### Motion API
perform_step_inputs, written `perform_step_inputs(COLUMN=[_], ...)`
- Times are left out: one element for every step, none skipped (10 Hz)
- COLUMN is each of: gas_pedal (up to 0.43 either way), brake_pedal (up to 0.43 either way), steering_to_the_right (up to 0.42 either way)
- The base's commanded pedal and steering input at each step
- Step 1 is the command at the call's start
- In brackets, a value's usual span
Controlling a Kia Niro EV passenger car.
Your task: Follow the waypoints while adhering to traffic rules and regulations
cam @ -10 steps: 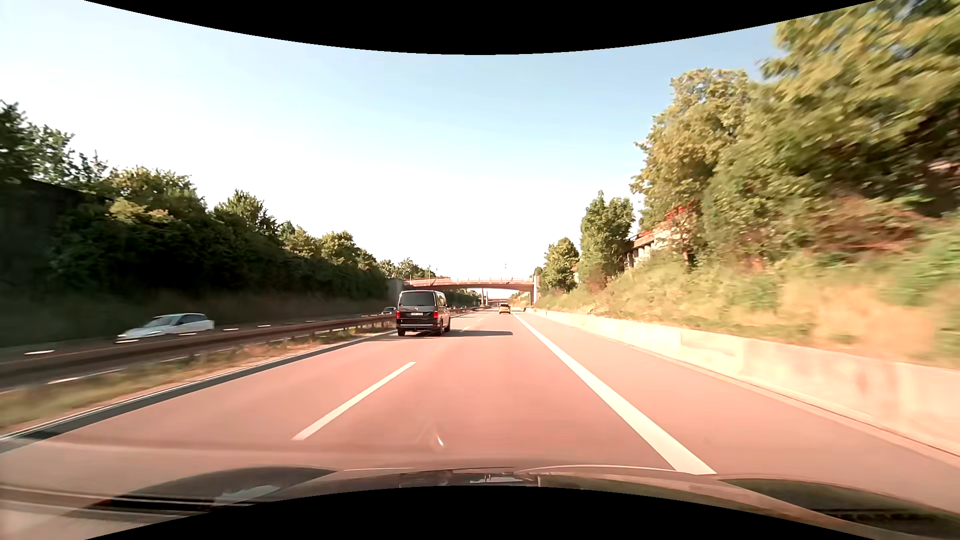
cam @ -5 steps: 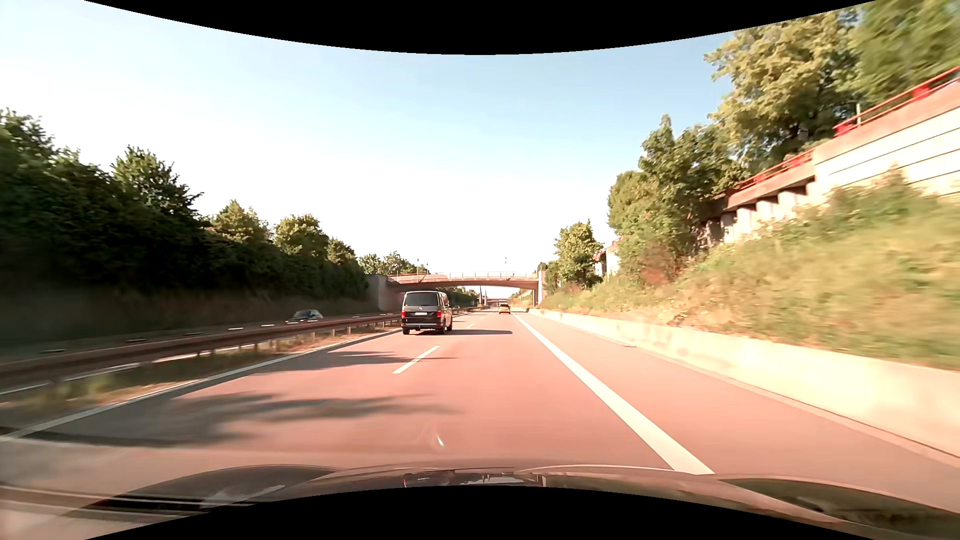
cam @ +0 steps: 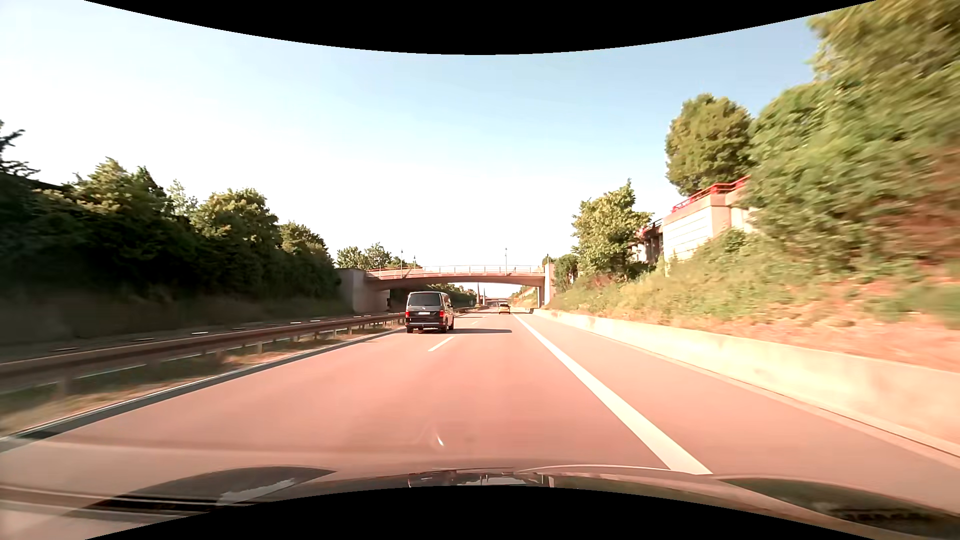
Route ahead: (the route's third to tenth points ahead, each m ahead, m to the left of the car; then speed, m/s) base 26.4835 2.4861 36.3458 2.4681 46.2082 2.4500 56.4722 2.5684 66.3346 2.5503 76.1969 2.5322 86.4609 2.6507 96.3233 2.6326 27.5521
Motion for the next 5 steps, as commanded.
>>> perform_step_inputs(gas_pedal=[0.248, 0.24, 0.228, 0.228, 0.228], brake_pedal=[0.006, 0.006, 0.006, 0.006, 0.006], steering_to_the_right=[-0.002, -0.002, -0.002, -0.002, -0.002])
